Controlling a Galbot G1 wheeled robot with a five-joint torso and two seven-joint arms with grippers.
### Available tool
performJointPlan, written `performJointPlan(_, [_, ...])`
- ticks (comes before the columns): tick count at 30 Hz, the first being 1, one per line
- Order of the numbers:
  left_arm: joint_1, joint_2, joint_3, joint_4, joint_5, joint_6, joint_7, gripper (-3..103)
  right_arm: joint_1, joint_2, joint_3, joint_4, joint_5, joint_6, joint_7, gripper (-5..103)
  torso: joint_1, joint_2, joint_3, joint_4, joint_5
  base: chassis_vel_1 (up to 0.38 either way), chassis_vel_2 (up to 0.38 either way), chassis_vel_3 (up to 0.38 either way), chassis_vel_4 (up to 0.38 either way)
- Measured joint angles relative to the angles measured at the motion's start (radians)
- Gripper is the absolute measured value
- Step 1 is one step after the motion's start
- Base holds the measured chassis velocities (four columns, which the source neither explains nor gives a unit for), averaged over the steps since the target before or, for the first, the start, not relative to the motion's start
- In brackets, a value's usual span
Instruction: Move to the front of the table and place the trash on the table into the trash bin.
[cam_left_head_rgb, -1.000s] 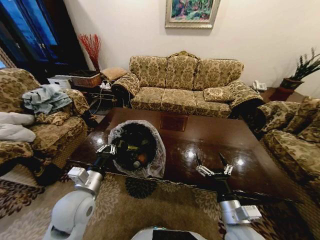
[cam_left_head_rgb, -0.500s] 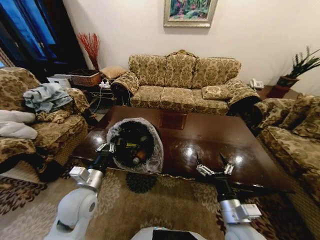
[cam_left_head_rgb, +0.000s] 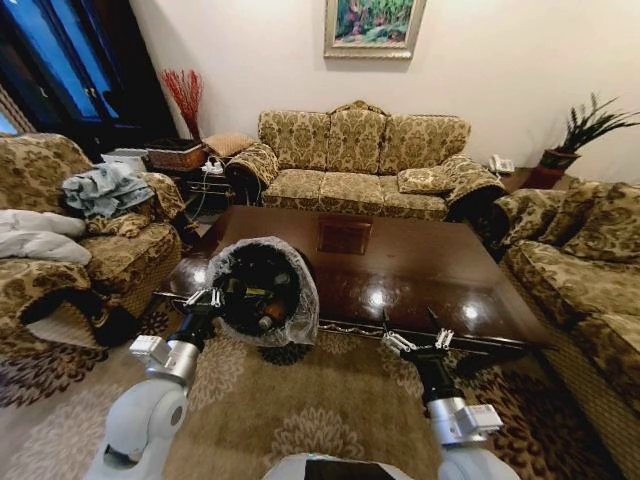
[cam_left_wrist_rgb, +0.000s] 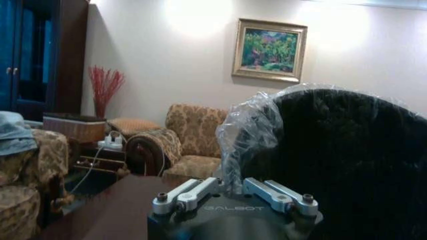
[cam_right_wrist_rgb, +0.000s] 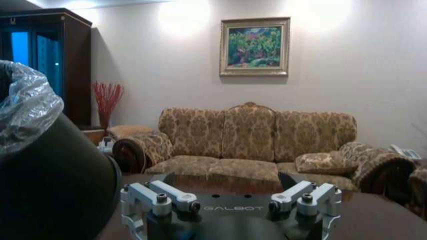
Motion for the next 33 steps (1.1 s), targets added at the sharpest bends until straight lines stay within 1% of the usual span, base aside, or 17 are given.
performJointPlan(4, [0.001, 0.001, -0.006, 0.016, -0.006, -0.007, 0.002, 2, 0.002, 0.000, -0.002, -0.013, 0.000, 0.004, 0.000, 100, 0.000, 0.000, 0.000, 0.0001, -0.0001, 0.143, -0.152, -0.118, 0.154])
performJointPlan(9, [0.018, 0.005, -0.034, 0.029, -0.006, 0.011, 0.011, 2, 0.005, -0.002, -0.002, -0.028, -0.001, 0.010, 0.000, 100, 0.000, 0.000, 0.000, 0.0001, -0.0001, 0.151, -0.148, -0.166, 0.153])
performJointPlan(12, [0.032, 0.012, -0.051, 0.045, -0.012, 0.011, 0.016, 2, 0.007, -0.004, 0.001, -0.036, 0.002, 0.011, 0.000, 100, 0.000, 0.000, 0.000, 0.0000, -0.0001, 0.149, -0.154, -0.159, 0.117])
performJointPlan(19, [0.046, 0.031, -0.083, 0.115, -0.033, -0.007, 0.033, 2, 0.021, -0.008, 0.010, -0.064, 0.015, 0.013, 0.000, 100, 0.000, 0.000, 0.000, 0.0002, 0.0000, 0.124, -0.131, -0.114, 0.144])
performJointPlan(24, [0.035, 0.035, -0.084, 0.159, -0.038, -0.010, 0.037, 2, 0.047, -0.023, 0.028, -0.107, 0.037, 0.009, -0.001, 100, 0.000, 0.000, 0.000, 0.0001, -0.0001, 0.147, -0.138, -0.156, 0.127])
performJointPlan(27, [0.008, 0.039, -0.079, 0.200, -0.028, 0.002, 0.044, 2, 0.076, -0.037, 0.042, -0.150, 0.056, -0.004, 0.000, 100, 0.000, 0.000, 0.000, 0.0001, 0.0000, 0.148, -0.145, -0.147, 0.153])
performJointPlan(33, [-0.027, 0.028, -0.072, 0.231, -0.011, 0.010, 0.045, 2, 0.119, -0.040, 0.058, -0.193, 0.062, -0.022, -0.005, 100, 0.000, 0.000, 0.000, 0.0000, 0.0000, 0.133, -0.129, -0.135, 0.139])
